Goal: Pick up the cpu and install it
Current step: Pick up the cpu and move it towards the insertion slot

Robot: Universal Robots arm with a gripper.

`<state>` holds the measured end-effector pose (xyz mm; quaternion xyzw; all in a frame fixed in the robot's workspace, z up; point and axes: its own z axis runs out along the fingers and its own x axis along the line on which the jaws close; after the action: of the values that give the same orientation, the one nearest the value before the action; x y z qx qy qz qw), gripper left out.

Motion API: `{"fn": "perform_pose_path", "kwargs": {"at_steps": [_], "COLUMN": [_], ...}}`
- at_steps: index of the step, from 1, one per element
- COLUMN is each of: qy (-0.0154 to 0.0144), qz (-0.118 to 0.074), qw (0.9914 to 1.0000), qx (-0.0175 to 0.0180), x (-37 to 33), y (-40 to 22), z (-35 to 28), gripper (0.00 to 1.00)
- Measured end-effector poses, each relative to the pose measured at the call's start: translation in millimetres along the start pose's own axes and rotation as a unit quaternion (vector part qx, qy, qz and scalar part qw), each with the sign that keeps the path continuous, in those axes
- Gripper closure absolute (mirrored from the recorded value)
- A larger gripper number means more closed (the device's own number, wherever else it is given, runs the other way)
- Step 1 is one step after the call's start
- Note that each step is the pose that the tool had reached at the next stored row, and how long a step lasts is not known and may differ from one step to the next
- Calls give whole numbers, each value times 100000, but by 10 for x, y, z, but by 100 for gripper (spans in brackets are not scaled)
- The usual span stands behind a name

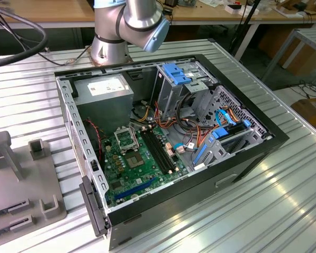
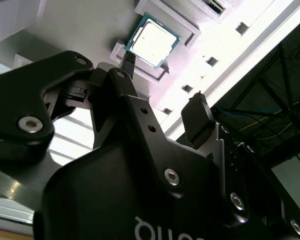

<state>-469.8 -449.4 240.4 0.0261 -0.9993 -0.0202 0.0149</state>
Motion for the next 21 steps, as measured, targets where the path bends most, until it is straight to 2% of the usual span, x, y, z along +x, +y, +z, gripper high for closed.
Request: {"fn": "perform_pose_path", "kwargs": {"at_steps": [2, 4, 6, 9, 14, 19, 21], "qy": [-2, -11, -7, -2, 0, 16, 46], "qz": [2, -4, -3, -4, 0, 5, 29], "qw": [100000, 100000, 100000, 100000, 100000, 99999, 99996], "qx": [1, -5, -5, 1, 44, 421, 899], "x": [1, -12, -69, -134, -143, -139, -138], "y": [-40, -52, -57, -64, -32, -26, -25], "z": [41, 77, 125, 197, 310, 400, 405], "gripper": [36, 36, 36, 36, 36, 36, 36]}}
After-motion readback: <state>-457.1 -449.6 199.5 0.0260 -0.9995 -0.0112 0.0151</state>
